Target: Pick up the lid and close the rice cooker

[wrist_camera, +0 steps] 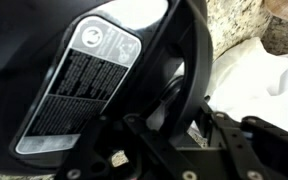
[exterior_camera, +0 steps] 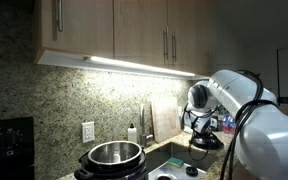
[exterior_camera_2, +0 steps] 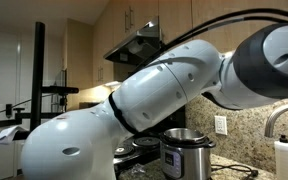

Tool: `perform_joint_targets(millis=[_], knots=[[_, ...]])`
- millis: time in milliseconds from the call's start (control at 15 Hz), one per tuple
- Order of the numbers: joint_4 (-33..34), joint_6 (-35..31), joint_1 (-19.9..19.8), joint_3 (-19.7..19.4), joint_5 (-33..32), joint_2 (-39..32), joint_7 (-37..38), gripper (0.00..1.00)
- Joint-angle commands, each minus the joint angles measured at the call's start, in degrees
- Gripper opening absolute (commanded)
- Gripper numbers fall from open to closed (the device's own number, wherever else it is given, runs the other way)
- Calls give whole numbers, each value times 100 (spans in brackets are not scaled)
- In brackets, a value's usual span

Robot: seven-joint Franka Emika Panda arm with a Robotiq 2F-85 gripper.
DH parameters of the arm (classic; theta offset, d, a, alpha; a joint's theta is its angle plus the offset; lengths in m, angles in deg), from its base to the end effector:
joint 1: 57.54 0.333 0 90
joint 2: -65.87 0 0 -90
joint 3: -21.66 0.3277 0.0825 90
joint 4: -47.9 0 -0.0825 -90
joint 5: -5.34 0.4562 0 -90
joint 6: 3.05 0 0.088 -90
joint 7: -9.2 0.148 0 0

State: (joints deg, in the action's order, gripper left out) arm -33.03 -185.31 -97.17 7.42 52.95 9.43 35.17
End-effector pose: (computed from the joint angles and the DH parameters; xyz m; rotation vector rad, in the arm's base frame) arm 0.4803 -0.6934 0.1331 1.4891 -2.4275 1.2273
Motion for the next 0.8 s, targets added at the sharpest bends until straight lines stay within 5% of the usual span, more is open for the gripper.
perform_joint_targets(millis=[0,267,733], knots=[[-17,-98,-271,313,40,127,-197,8],[-134,-456,-484,660,64,170,-237,0],[-765,-1522,-1325,2130,-234,655,-472,4]])
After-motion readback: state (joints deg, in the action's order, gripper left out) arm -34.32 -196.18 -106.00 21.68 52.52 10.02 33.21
